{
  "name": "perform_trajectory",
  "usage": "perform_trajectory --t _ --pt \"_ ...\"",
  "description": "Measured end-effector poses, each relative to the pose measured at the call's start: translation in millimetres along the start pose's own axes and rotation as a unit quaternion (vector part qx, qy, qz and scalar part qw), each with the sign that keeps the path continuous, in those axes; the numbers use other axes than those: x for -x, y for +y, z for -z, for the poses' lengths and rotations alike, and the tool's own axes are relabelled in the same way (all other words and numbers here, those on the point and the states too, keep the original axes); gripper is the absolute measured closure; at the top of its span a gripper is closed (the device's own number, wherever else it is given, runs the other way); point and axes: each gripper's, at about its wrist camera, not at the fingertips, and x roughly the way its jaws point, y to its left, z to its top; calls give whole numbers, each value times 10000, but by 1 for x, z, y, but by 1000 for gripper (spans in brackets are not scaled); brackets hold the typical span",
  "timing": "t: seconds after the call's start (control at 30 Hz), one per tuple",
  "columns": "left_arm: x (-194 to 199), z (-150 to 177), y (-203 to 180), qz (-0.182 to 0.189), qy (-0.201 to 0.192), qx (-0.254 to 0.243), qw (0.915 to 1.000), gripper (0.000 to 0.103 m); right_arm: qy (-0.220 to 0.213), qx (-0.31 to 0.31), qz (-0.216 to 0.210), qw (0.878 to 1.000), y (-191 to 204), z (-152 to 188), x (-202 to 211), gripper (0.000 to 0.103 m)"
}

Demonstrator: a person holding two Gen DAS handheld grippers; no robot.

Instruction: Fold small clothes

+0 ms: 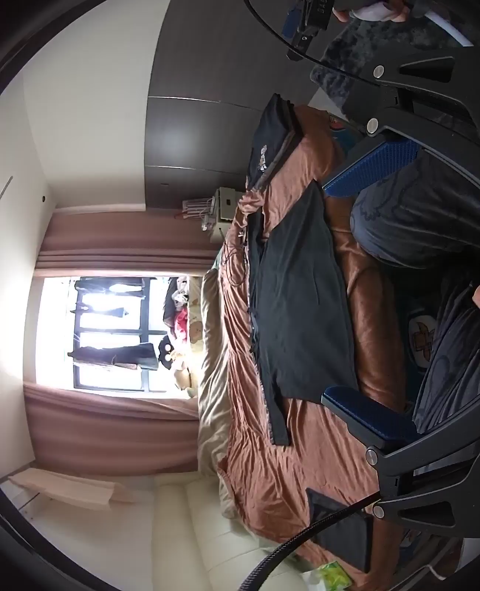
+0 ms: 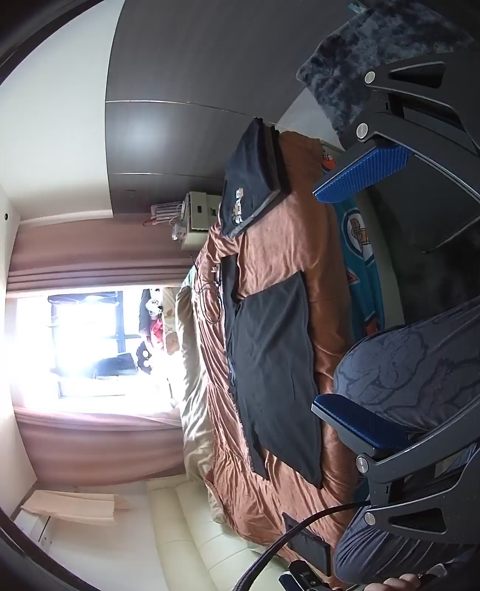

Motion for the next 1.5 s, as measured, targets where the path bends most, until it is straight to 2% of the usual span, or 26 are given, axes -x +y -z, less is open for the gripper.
perform_trajectory --t 0.17,0.37,0.57,0.67,1.1,1.5 --pt "2 0 3 9 -150 59 9999 0 -14 9 -3 10000 0 0 0 0" --pt "11 2 -4 -43 -212 -102 9997 0 -6 12 -16 10000 2 -3 -1 0" --pt "10 4 -9 -51 -204 -105 9997 0 -15 3 -8 10000 3 -2 3 0" --pt "15 6 4 -3 -237 -36 9997 0 -24 -8 -35 10000 2 -2 3 0" --pt "19 9 16 -79 -254 53 9996 0 -49 -16 -129 9999 3 0 1 0" --pt "27 12 11 -105 -287 -6 9995 0 -70 29 -193 9998 3 -2 3 0"
